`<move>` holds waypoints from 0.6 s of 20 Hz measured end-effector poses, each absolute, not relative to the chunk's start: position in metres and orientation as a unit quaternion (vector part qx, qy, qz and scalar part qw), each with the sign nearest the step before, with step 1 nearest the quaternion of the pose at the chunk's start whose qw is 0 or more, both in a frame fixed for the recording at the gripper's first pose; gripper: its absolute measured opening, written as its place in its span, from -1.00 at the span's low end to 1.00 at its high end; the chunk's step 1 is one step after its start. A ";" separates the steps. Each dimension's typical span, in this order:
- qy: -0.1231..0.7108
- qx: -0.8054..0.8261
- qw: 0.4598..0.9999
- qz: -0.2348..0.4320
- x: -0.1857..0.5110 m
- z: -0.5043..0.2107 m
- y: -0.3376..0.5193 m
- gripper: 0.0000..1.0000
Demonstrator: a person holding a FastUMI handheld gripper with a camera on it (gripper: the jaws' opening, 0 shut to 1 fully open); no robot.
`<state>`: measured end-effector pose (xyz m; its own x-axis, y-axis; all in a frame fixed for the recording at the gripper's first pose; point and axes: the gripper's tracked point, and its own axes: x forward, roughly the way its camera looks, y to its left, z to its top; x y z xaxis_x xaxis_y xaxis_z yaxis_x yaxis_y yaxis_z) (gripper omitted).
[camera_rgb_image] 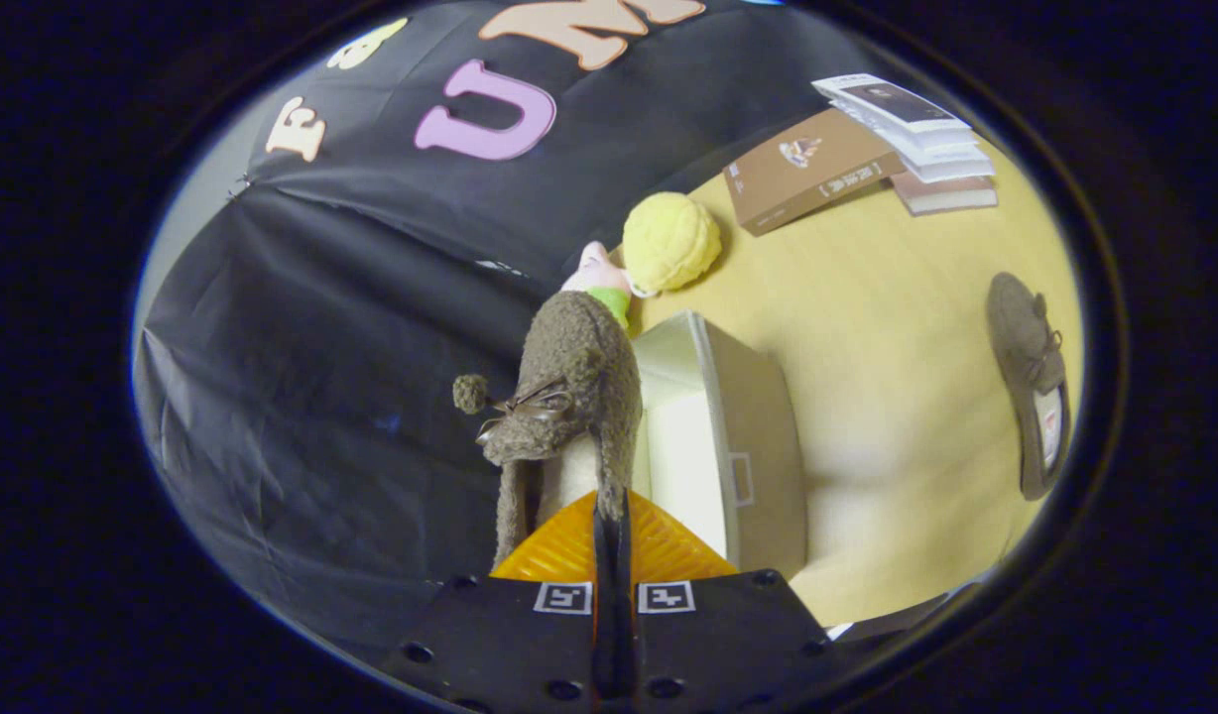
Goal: Open the storage box then place both shoes into the box .Put the left shoe in first, then the right shoe, with the right side of both shoes facing outward in a uniform manner.
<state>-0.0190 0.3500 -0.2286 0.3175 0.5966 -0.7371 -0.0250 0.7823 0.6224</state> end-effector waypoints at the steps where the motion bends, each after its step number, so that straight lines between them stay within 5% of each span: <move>1: 0.557 0.253 0.767 0.196 -0.024 -0.241 0.359 -0.93; 12: 0.598 0.158 0.780 0.096 -0.042 -0.351 0.395 -0.93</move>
